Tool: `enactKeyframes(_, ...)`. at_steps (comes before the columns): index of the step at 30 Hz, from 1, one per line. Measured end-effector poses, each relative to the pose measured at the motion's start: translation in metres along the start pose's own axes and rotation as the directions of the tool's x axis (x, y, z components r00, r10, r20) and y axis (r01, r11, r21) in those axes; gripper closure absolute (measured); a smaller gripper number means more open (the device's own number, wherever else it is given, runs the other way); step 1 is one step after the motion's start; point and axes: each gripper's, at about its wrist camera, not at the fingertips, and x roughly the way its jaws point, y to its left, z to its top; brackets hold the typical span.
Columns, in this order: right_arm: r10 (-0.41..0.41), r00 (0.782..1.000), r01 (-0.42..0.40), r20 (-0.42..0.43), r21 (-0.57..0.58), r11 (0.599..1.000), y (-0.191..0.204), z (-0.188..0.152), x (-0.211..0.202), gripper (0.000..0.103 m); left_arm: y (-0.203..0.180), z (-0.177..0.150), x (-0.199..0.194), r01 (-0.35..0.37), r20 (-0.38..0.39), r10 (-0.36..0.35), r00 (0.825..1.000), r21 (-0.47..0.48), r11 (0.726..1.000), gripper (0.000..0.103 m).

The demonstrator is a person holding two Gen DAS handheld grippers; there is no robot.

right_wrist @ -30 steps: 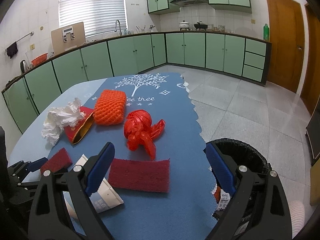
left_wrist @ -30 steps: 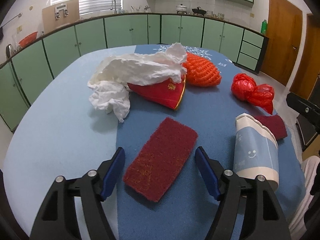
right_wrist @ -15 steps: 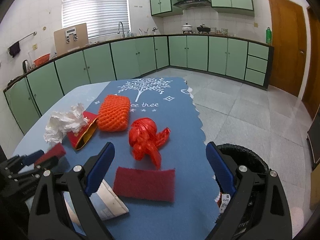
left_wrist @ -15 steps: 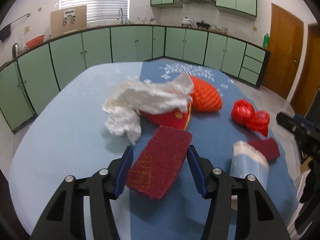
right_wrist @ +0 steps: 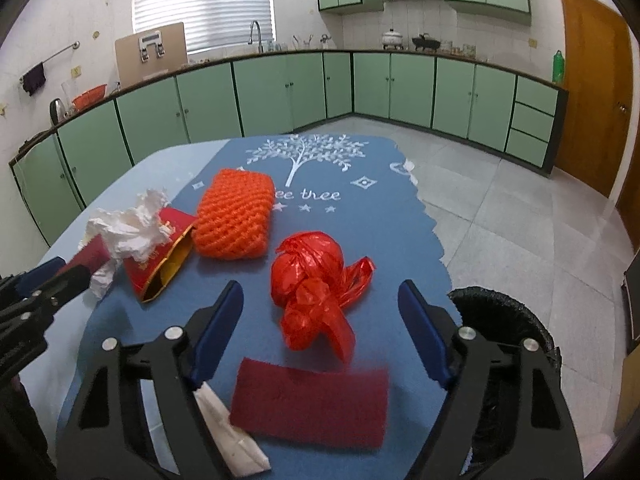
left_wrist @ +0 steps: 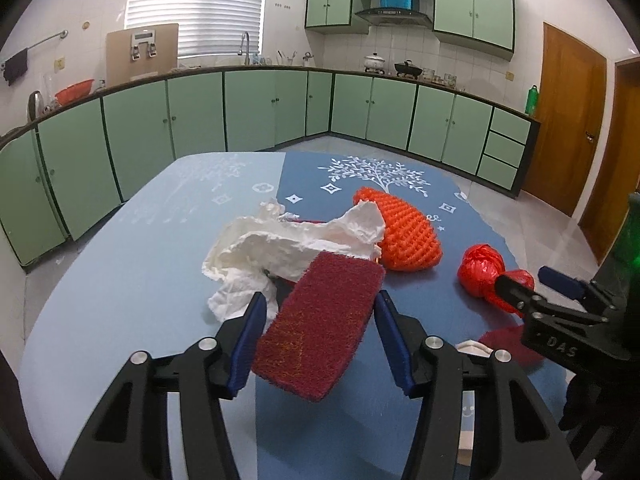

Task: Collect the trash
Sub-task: 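Close the left tool on the red scouring pad while the right tool grasps the red plastic bag, then carry the scouring pad and red bag in both tools over the black bin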

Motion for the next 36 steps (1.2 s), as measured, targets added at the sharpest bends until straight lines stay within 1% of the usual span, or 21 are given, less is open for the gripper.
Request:
enactKeyframes(4,0.019,0.999,-0.019,-0.043,-0.005,1.000,-0.001,0.001,0.012,0.039,-0.002,0.003,0.001,-0.003,0.009,0.003,1.000,0.004,1.000,0.048)
enactKeyframes(5,0.023,0.998,-0.023,-0.052,-0.008,1.000,0.000,0.002,0.015,0.044,-0.003,0.005,0.002,-0.002,0.011,0.002,1.000,0.004,1.000,0.048)
enactKeyframes(6,0.025,0.998,-0.025,-0.063,-0.013,1.000,0.000,0.003,0.018,0.052,-0.003,0.006,0.002,-0.002,0.012,0.002,1.000,0.004,1.000,0.048)
enactKeyframes(7,0.030,0.996,-0.031,-0.078,-0.018,0.999,0.001,0.003,0.021,0.056,-0.004,0.007,0.003,-0.001,0.013,0.001,1.000,0.005,1.000,0.048)
enactKeyframes(8,0.041,0.995,-0.043,-0.090,-0.020,0.999,0.001,0.003,0.023,0.066,-0.005,0.007,0.003,0.000,0.013,0.000,1.000,0.005,1.000,0.048)
enactKeyframes(9,0.058,0.993,-0.060,-0.104,-0.017,0.998,0.001,0.002,0.025,0.074,-0.006,0.008,0.004,0.001,0.013,-0.001,1.000,0.005,1.000,0.048)
enactKeyframes(10,0.060,0.993,-0.062,-0.106,-0.014,0.998,0.000,0.003,0.026,0.074,-0.007,0.008,0.004,0.002,0.013,-0.002,1.000,0.007,1.000,0.048)
enactKeyframes(12,0.068,0.993,-0.069,-0.092,-0.012,0.998,-0.001,0.003,0.022,0.079,-0.008,0.008,0.004,0.002,0.014,-0.002,1.000,0.009,1.000,0.048)
enactKeyframes(19,0.088,0.996,-0.088,0.006,0.009,0.996,-0.012,0.021,-0.011,0.079,-0.011,0.016,-0.005,0.000,0.041,0.000,0.999,0.009,1.000,0.048)
enactKeyframes(23,0.093,0.995,-0.094,0.045,0.013,0.996,-0.018,0.030,-0.031,0.079,-0.019,0.022,-0.014,0.009,0.066,-0.010,0.998,0.019,1.000,0.048)
enactKeyframes(28,0.083,0.993,-0.086,0.089,0.030,0.996,-0.030,0.036,-0.054,0.079,-0.037,0.033,-0.021,0.039,0.095,-0.043,0.995,0.042,0.998,0.048)
enactKeyframes(36,0.029,0.990,-0.033,0.135,0.033,0.999,-0.058,0.043,-0.086,0.079,-0.075,0.050,-0.023,0.105,0.112,-0.113,0.987,0.075,0.992,0.048)
